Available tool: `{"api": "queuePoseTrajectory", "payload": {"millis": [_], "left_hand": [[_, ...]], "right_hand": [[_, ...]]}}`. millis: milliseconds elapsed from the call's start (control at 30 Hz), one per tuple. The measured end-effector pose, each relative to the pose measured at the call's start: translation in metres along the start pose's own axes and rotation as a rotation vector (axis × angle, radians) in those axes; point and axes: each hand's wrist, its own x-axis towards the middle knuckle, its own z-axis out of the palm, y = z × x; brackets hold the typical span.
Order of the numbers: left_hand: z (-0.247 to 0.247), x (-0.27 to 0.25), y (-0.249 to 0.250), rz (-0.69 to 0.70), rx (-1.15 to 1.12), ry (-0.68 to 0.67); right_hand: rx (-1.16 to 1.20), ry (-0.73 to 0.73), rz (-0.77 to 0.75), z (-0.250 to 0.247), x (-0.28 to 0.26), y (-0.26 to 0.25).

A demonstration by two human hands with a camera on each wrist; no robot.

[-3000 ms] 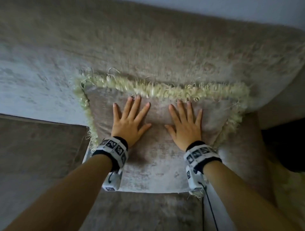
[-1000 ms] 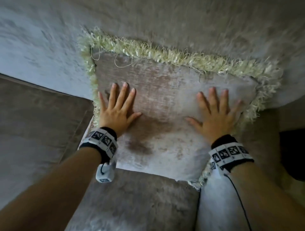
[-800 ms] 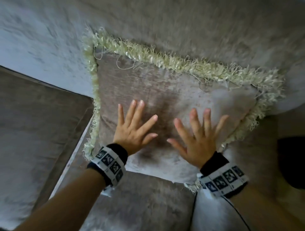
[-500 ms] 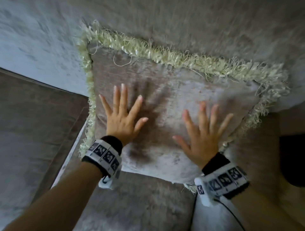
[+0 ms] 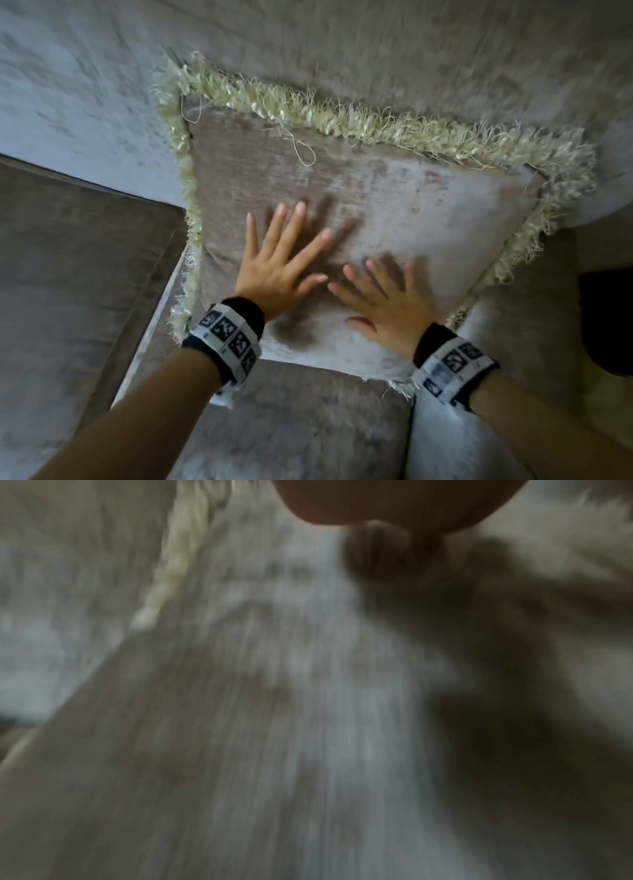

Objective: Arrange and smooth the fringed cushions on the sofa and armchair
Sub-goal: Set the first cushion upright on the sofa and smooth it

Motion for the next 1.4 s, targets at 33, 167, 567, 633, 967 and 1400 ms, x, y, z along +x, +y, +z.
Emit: {"api": "queuePoseTrajectory", "payload": {"millis": [33,167,567,633,967,1400], "left_hand": [[0.011,-0.013,-0.003,-0.024,0.052,-0.051],[0.023,-0.012,-0.045,-0.127,0.115,-0.117],[-0.017,0.031,-0.049,-0.350,-0.105,-0.092],[-0.032,0.039,-0.047,-0.167,-0.081,0.145],[-0.026,0.066,-0.049,-0.378,-0.231,-0.206],[-0.049,0.094,-0.086,-1.076,-0.597,0.001]], "right_hand": [[-0.042,-0.021,0.017,0.012,0.002,0.007],[-0.018,0.039,0.445,0.010,0.019,0.038],[0.101,0.104,0.520,-0.019,0.017,0.031],[0.185,0.302,0.561,-0.049,0.022,0.034],[0.321,0.003,0.707,-0.034,0.046,0.047],[0.970,0.329,1.533,-0.030,0.020,0.085]]}}
